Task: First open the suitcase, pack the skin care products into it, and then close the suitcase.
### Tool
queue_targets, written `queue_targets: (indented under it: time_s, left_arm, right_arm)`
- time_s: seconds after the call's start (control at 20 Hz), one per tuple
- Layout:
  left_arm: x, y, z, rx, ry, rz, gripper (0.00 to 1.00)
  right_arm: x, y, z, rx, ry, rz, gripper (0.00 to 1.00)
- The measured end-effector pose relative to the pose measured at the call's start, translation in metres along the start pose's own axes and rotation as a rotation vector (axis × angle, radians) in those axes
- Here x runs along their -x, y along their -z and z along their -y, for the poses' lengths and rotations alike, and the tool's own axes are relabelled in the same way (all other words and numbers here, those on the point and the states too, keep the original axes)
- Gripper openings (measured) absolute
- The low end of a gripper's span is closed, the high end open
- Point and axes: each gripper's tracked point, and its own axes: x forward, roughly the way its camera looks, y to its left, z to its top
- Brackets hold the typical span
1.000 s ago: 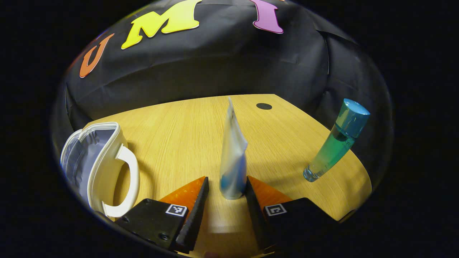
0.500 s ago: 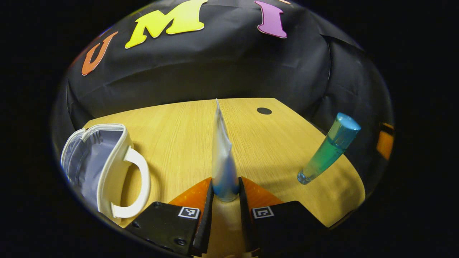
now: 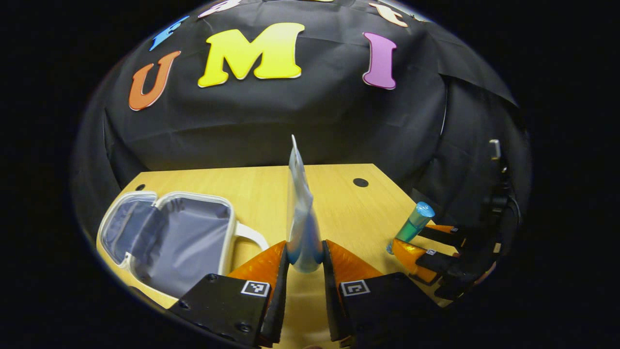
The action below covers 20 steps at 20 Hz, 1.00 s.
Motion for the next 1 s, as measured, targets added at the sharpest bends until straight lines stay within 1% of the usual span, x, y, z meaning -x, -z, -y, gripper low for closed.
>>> queue_targets:
  time_s: [0.1,0.2,0.25,0.3,0.4,0.5,0.55,0.6,0.65,0.7,0.75,0.8,0.85,1.0]
  left_arm:
    - [0.012,-0.001,-0.025,0.009,-0.037,-0.001,0.39]
    - [0.021,0.004,-0.051,0.023,-0.076,-0.018,0.39]
    - [0.027,0.008,-0.064,0.032,-0.091,-0.027,0.39]
    - [0.031,0.011,-0.076,0.048,-0.101,-0.035,0.39]
    - [0.036,0.019,-0.101,0.074,-0.124,-0.054,0.39]
    - [0.038,0.024,-0.127,0.082,-0.141,-0.073,0.39]
    - [0.038,0.028,-0.141,0.076,-0.142,-0.088,0.39]
    - [0.037,0.030,-0.156,0.066,-0.143,-0.105,0.39]
    - [0.035,0.036,-0.170,0.061,-0.143,-0.129,0.39]
    - [0.034,0.043,-0.182,0.053,-0.148,-0.149,0.39]
    - [0.031,0.054,-0.195,0.042,-0.149,-0.186,0.39]
    - [0.027,0.068,-0.209,0.034,-0.152,-0.230,0.39]
    - [0.026,0.082,-0.220,0.033,-0.152,-0.277,0.39]
    - [0.021,0.114,-0.238,0.087,-0.163,-0.401,0.39]
  right_arm:
    - [-0.014,0.000,0.001,-0.021,0.013,0.000,0.74]
    - [-0.019,0.000,0.002,-0.043,0.021,-0.002,0.66]
    - [-0.021,0.001,0.002,-0.046,0.028,-0.002,0.66]
    - [-0.021,-0.001,0.003,-0.042,0.041,0.003,0.61]
    - [-0.020,-0.002,0.006,-0.028,0.064,0.003,0.39]
    - [-0.017,-0.001,0.006,-0.045,0.075,-0.013,0.38]
    - [-0.012,-0.002,0.003,-0.060,0.075,-0.021,0.36]
    - [-0.005,-0.008,0.000,-0.072,0.073,-0.019,0.36]
    - [0.004,-0.014,-0.004,-0.078,0.074,-0.011,0.34]
    - [0.014,-0.021,-0.008,-0.081,0.071,-0.005,0.34]
    - [0.025,-0.029,-0.014,-0.091,0.062,0.006,0.33]
    - [0.037,-0.037,-0.022,-0.097,0.051,0.013,0.36]
    - [0.048,-0.042,-0.028,-0.098,0.041,0.023,0.36]
    - [0.078,-0.058,-0.042,-0.114,0.020,0.041,0.36]
